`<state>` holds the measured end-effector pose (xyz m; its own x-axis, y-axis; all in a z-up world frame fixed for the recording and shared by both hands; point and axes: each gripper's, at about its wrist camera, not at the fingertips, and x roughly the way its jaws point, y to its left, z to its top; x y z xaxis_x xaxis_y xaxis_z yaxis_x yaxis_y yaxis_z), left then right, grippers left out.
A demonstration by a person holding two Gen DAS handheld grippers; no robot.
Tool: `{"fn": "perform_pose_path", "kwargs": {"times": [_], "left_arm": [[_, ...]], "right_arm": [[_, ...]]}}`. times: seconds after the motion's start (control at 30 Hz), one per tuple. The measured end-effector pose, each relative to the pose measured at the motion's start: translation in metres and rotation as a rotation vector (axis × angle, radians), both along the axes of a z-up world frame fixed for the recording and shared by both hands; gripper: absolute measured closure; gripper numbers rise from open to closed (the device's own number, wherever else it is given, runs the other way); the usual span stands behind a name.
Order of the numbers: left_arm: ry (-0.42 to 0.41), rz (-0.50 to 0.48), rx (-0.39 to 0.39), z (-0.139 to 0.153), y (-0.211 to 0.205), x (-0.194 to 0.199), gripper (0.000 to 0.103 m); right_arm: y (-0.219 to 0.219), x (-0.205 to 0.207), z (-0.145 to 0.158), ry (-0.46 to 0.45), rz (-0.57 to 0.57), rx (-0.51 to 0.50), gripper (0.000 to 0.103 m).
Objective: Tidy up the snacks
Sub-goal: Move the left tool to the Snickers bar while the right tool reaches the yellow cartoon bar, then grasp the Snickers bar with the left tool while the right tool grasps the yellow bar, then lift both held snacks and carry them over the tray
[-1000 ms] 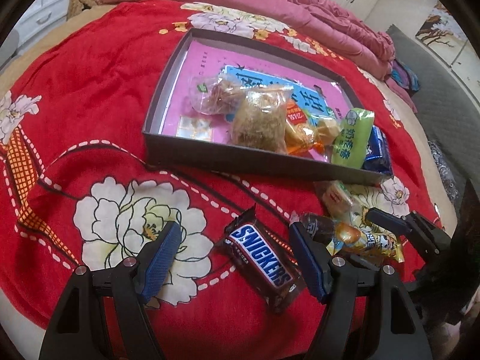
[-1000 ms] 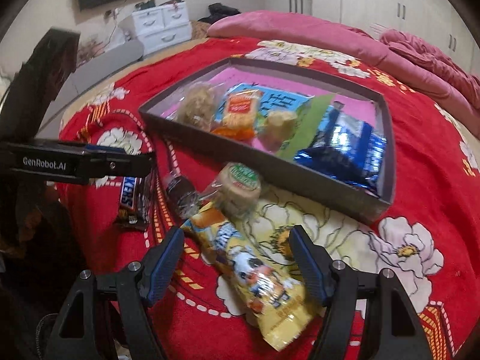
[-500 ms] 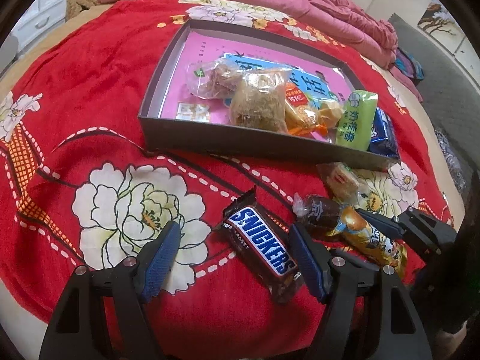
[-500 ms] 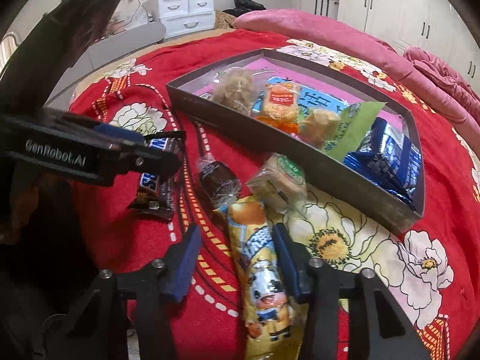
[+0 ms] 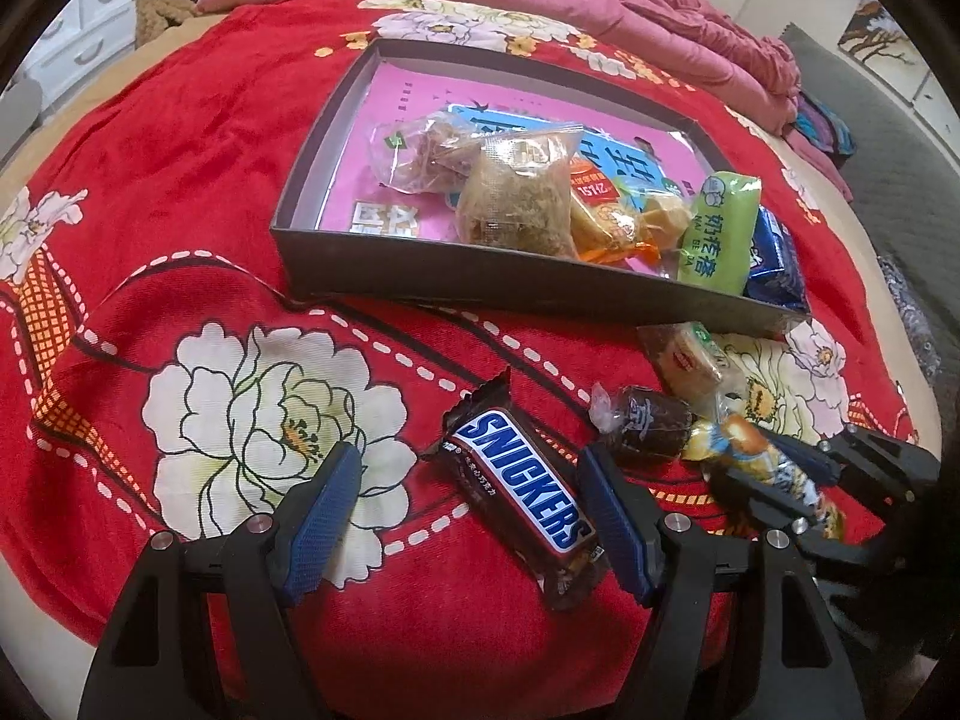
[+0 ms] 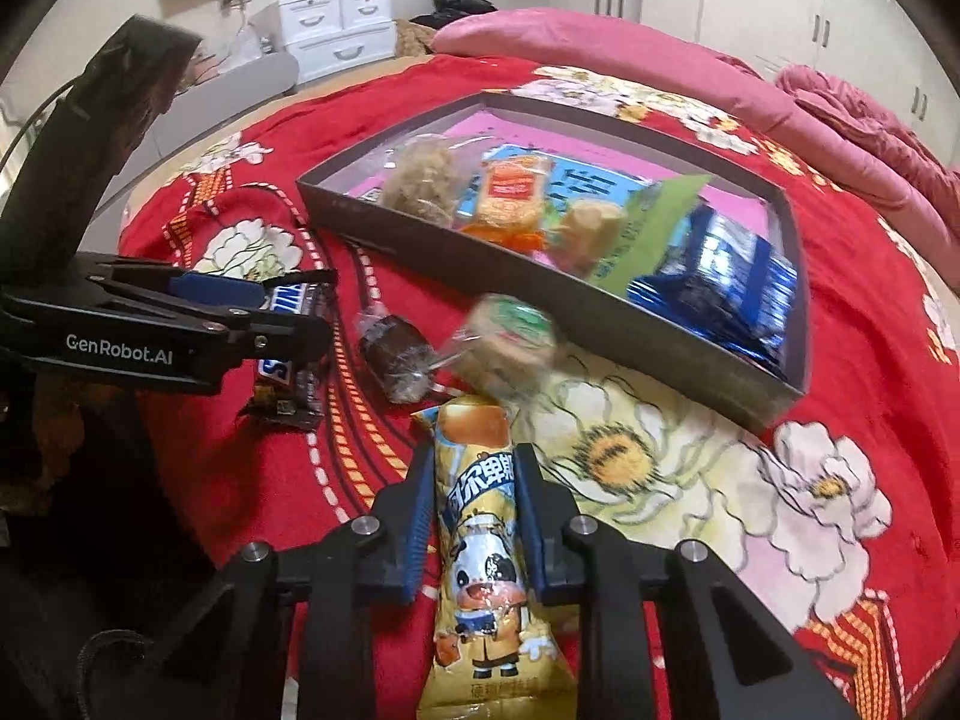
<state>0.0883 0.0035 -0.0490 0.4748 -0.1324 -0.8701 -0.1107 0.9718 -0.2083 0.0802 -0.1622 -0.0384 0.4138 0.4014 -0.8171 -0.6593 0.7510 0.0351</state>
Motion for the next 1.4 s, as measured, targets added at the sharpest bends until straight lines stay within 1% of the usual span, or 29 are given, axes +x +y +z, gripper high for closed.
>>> {"fn": "perform_pose_path", "kwargs": {"times": [0.03, 0.07, 0.13, 0.2, 0.27, 0.37, 0.6, 0.73, 0.87, 0.9, 1.07, 1.3, 1.4], "left_arm": [[0.000, -0.004, -0.003, 0.000, 0.000, 0.000, 0.030], [-0.001, -0.010, -0.009, 0.000, 0.000, 0.001, 0.035], [-0.002, -0.025, -0.016, 0.001, -0.002, 0.001, 0.041], [-0.003, -0.040, -0.018, 0.001, -0.004, 0.001, 0.049], [-0.006, -0.050, -0.011, 0.001, -0.007, 0.002, 0.052], [-0.004, -0.053, -0.014, 0.000, -0.008, 0.003, 0.054], [-0.020, -0.065, -0.005, -0.001, -0.008, 0.010, 0.064], [-0.033, -0.061, -0.016, 0.000, -0.005, 0.014, 0.068], [-0.052, -0.064, -0.035, 0.005, -0.001, 0.015, 0.071], [-0.062, -0.063, -0.040, 0.008, 0.000, 0.014, 0.074], [-0.122, -0.074, -0.035, 0.024, 0.003, 0.009, 0.074], [-0.175, -0.061, -0.038, 0.038, 0.008, 0.006, 0.074], [-0.199, -0.064, -0.024, 0.042, 0.008, 0.006, 0.074]], "right_arm": [[-0.004, 0.001, 0.001, 0.001, -0.017, -0.005, 0.077], [-0.007, 0.001, 0.001, -0.002, -0.034, -0.010, 0.077], [-0.016, 0.006, 0.002, -0.001, -0.085, -0.015, 0.077], [-0.025, 0.011, 0.001, 0.005, -0.130, -0.010, 0.077], [-0.030, 0.015, 0.001, 0.008, -0.154, 0.001, 0.077], [-0.027, 0.018, 0.000, -0.006, -0.157, -0.008, 0.077], [-0.017, 0.026, -0.006, -0.016, -0.166, -0.025, 0.077], [-0.015, 0.030, -0.008, -0.014, -0.179, -0.014, 0.077], [-0.020, 0.034, -0.007, 0.014, -0.195, 0.027, 0.077], [-0.022, 0.034, -0.007, 0.022, -0.200, 0.041, 0.077], [-0.032, 0.033, 0.001, 0.024, -0.231, 0.080, 0.077], [-0.042, 0.032, 0.016, 0.002, -0.258, 0.155, 0.077], [-0.043, 0.031, 0.023, -0.006, -0.258, 0.193, 0.077]]}}
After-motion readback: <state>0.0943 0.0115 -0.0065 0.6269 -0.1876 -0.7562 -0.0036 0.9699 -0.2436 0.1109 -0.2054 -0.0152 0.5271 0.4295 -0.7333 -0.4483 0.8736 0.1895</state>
